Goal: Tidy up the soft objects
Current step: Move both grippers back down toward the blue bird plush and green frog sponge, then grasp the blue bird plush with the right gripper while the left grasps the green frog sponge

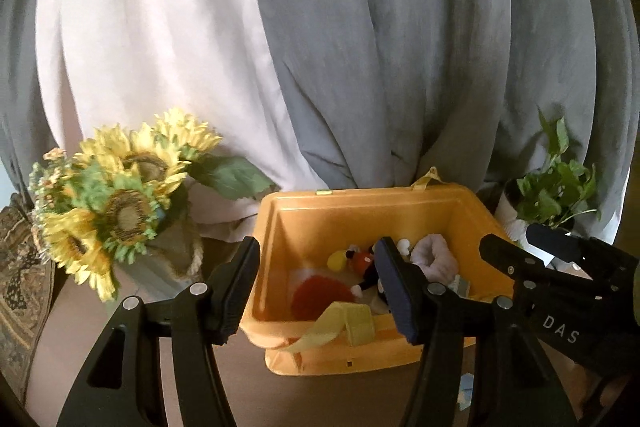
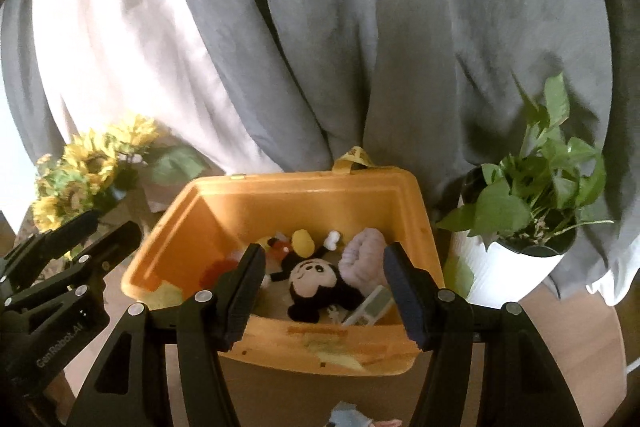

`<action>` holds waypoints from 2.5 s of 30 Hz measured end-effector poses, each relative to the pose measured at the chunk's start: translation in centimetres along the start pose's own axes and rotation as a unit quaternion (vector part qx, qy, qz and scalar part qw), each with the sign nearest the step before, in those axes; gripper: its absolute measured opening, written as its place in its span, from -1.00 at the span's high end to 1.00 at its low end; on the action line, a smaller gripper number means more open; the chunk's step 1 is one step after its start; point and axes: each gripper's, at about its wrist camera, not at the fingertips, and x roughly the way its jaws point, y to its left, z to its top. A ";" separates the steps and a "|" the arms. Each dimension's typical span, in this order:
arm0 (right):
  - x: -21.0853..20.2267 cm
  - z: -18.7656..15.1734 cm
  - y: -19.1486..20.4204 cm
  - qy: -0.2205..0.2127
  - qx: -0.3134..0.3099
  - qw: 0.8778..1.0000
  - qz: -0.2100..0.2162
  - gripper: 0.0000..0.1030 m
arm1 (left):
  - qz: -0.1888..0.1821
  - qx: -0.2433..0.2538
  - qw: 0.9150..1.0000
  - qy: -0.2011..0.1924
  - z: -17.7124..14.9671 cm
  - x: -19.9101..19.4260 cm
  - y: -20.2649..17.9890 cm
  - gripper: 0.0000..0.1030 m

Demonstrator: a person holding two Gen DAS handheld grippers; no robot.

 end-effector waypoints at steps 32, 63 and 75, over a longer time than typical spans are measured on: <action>-10.9 -6.8 0.7 -0.025 -0.007 0.999 0.033 -0.22 | 0.023 -0.015 1.000 0.011 -6.5 -11.3 -1.4 -0.16; -10.0 -12.9 0.6 0.022 -0.005 1.000 0.013 -0.22 | 0.011 -0.046 0.997 0.054 -14.0 -10.7 -1.8 -0.29; -6.1 -15.1 -1.6 0.071 -0.018 0.996 0.051 -0.22 | 0.047 -0.061 0.993 0.092 -16.8 -8.4 -3.9 -0.31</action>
